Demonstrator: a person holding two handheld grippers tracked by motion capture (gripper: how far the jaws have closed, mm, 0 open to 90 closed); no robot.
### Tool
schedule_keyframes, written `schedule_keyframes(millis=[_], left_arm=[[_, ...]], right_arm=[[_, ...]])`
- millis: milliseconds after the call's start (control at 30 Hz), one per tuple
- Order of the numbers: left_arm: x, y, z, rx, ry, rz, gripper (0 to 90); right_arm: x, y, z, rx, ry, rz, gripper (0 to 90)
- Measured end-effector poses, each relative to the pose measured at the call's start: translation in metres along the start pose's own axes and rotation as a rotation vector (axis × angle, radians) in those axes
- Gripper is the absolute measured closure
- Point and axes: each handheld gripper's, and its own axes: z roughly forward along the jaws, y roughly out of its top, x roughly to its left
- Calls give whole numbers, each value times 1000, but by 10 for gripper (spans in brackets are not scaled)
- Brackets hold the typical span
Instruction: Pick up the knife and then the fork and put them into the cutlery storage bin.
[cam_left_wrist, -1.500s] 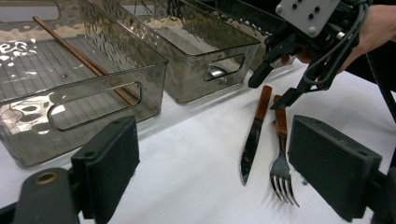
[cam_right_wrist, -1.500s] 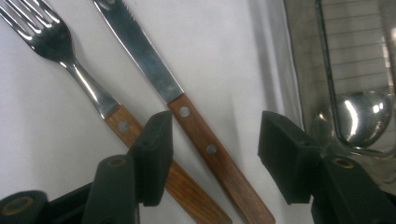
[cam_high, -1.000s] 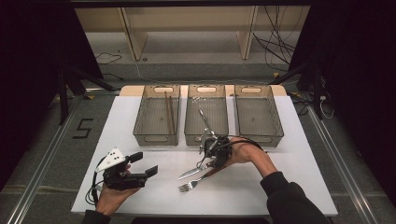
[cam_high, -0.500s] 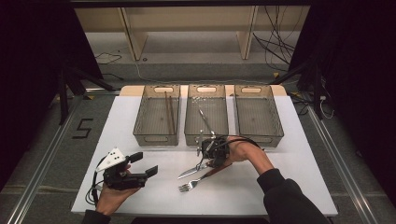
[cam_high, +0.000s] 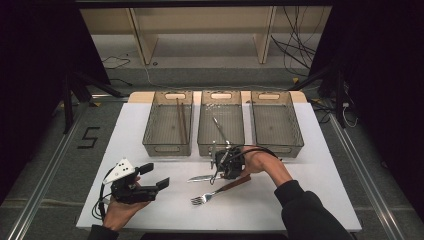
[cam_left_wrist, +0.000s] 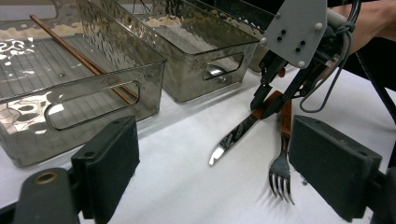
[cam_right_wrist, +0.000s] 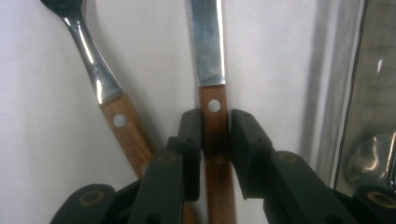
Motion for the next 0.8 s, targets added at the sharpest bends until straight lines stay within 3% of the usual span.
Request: schedule_keyframes(millis=[67,533,800], left_arm=[[0,0,0,1,0,-1,162],[0,0,0,3,-1,0,162],[0,0,0,3,0,0,162]], right_arm=[[1,1,0,5,-7,-24,766],[4,2,-2,3,-42,-66,774],[4,0,-10,-23,-64,-39,775]])
